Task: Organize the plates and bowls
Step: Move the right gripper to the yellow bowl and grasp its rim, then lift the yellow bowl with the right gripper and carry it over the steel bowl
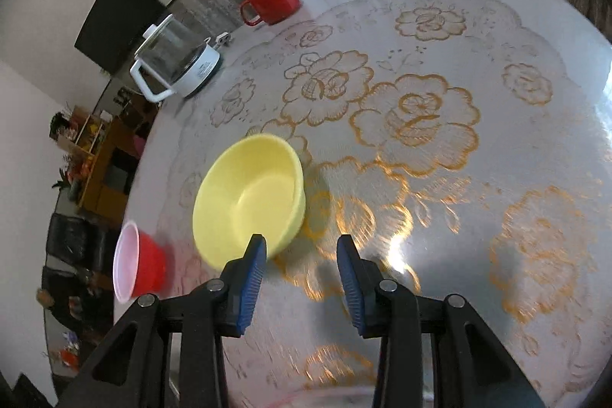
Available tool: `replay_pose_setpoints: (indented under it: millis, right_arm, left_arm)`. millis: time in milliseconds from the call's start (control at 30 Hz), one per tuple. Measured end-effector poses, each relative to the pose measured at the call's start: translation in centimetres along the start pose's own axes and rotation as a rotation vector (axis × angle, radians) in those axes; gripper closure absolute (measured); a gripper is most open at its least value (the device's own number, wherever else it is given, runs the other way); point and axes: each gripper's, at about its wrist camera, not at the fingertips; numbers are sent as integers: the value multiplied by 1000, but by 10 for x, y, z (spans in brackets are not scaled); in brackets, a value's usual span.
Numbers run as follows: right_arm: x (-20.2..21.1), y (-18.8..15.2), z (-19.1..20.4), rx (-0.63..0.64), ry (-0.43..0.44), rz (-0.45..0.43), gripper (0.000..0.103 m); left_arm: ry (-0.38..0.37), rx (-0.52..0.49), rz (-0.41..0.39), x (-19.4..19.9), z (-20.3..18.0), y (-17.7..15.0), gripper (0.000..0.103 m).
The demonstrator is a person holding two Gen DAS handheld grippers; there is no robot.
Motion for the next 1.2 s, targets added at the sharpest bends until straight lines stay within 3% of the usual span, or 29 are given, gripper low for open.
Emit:
replay_pose_setpoints:
  millis: [200,267,533,900,1100,1200]
  right_arm:
    - [-29,14,7,-36,-18,12,65]
    - [-35,14,7,-32,-30,13,74]
    - [-41,8,5,-9,-8,34,86]
    - [-23,-14,-1,100,-39,80,88]
    - [-11,-26,-3,187,-73,85,88]
    - [-6,-30,-6,197,-72,100,88]
  left_arm:
    - [-11,16,16,-13,5,5,5]
    - [-15,24,23,-17,7,6,5]
    - [-35,26,46,-34,4,19,5]
    - [-48,-40,87,-70,-19,54,6]
    - [-40,-75,153,-104,-31,63,7]
    - [-60,-77,201,-126,-34,65,14]
Point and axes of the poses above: each gripper's, at about its wrist camera, not at the fingertips, and x roughly against the way its jaws point, z to its left, y to its top, and after that the axes turned 13 degrees about -x, right-handed
